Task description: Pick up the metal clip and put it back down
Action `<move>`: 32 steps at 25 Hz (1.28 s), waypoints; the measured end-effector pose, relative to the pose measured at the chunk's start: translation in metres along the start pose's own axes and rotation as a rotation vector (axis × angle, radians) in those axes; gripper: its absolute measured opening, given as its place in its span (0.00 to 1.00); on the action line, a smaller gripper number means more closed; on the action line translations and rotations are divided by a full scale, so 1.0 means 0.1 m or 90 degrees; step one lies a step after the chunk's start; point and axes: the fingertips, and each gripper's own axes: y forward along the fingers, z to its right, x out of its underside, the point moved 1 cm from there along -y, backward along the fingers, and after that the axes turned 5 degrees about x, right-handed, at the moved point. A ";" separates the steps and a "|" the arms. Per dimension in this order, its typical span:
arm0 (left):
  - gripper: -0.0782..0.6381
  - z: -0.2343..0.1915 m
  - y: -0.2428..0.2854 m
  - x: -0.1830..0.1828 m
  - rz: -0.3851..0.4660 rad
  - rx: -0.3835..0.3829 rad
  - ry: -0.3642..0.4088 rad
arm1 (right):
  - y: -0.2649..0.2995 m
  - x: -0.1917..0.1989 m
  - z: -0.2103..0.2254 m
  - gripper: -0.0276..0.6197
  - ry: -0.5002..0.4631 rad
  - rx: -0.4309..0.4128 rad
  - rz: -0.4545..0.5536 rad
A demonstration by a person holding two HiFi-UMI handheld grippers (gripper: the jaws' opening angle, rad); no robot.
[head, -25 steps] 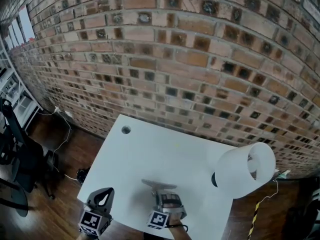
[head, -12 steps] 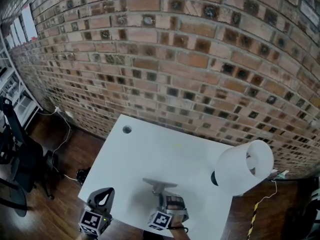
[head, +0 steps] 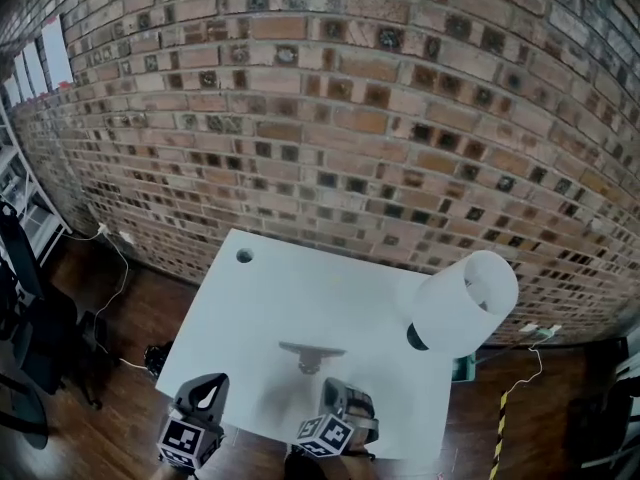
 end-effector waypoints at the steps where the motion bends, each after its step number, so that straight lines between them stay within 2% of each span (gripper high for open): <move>1: 0.12 0.03 -0.05 0.00 0.007 0.007 0.006 | -0.08 -0.01 0.01 0.04 0.014 0.009 0.002; 3: 0.12 0.08 -0.17 0.02 0.026 0.021 0.025 | -0.28 -0.05 0.04 0.04 0.051 0.025 0.008; 6: 0.12 0.20 -0.41 -0.07 0.047 0.036 0.021 | -0.65 -0.14 0.10 0.04 0.098 0.052 0.020; 11: 0.12 0.32 -1.01 0.00 0.077 0.048 0.054 | -1.48 -0.36 0.06 0.04 0.111 0.106 0.051; 13: 0.12 0.40 -1.25 0.04 0.099 0.053 0.057 | -1.81 -0.44 -0.01 0.04 0.115 0.124 0.062; 16: 0.12 0.54 -1.62 0.07 0.103 0.070 0.051 | -2.26 -0.53 -0.15 0.04 0.115 0.151 0.070; 19: 0.12 0.67 -1.94 0.16 0.108 0.089 0.055 | -2.67 -0.54 -0.33 0.04 0.148 0.154 0.072; 24: 0.12 0.72 -2.24 0.17 0.129 0.091 0.058 | -3.17 -0.61 -0.40 0.04 0.258 0.144 0.110; 29: 0.12 0.79 -2.38 0.06 0.157 0.077 0.057 | -3.47 -0.67 -0.34 0.04 0.258 0.164 0.130; 32: 0.12 0.84 -2.37 -0.01 0.164 0.068 0.054 | -3.53 -0.70 -0.31 0.04 0.290 0.157 0.148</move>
